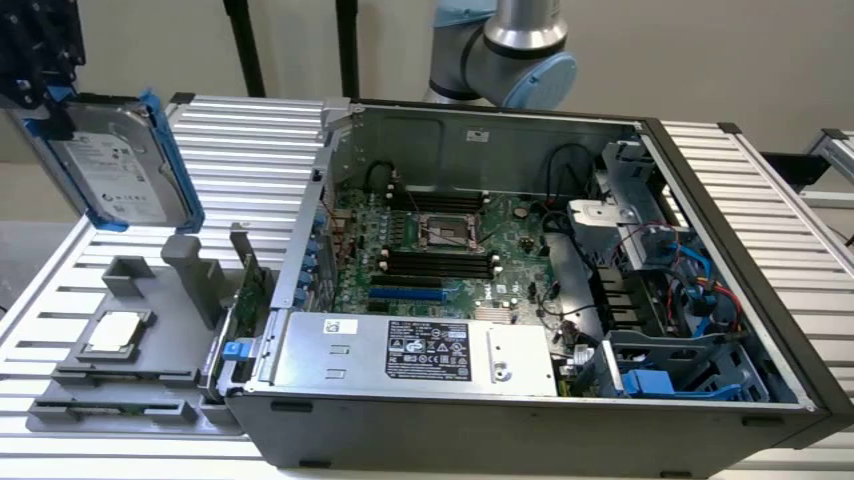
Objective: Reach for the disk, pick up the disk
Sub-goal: 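Pick up the disk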
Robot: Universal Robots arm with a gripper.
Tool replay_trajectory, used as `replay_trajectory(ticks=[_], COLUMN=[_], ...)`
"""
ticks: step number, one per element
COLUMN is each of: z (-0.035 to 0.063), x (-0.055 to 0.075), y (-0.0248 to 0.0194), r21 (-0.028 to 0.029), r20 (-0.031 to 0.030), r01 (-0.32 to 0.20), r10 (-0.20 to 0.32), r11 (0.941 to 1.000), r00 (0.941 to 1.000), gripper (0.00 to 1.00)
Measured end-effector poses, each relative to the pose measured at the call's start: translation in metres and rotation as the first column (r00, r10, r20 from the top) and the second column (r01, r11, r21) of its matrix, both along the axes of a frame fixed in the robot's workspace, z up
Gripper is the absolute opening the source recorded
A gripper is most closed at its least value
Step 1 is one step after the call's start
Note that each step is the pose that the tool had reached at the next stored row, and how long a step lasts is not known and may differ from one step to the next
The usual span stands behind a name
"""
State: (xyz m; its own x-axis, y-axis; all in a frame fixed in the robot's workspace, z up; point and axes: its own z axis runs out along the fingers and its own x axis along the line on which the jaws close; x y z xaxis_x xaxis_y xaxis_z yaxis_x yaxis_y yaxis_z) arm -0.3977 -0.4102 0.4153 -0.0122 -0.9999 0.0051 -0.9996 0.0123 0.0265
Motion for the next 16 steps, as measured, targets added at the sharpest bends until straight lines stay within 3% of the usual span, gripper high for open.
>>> replay_trajectory(ticks=[7,16], z=[0.0321,0.0688], x=[0.031,0.071], y=[0.0,-0.0002], r21=[0.0096,0.0139], r20=[-0.0034,-0.0133], r01=[-0.003,-0.003], r10=[0.003,0.004], r11=[0.9999,0.9999], r00=[1.0,0.9999], gripper=[0.33,0.33])
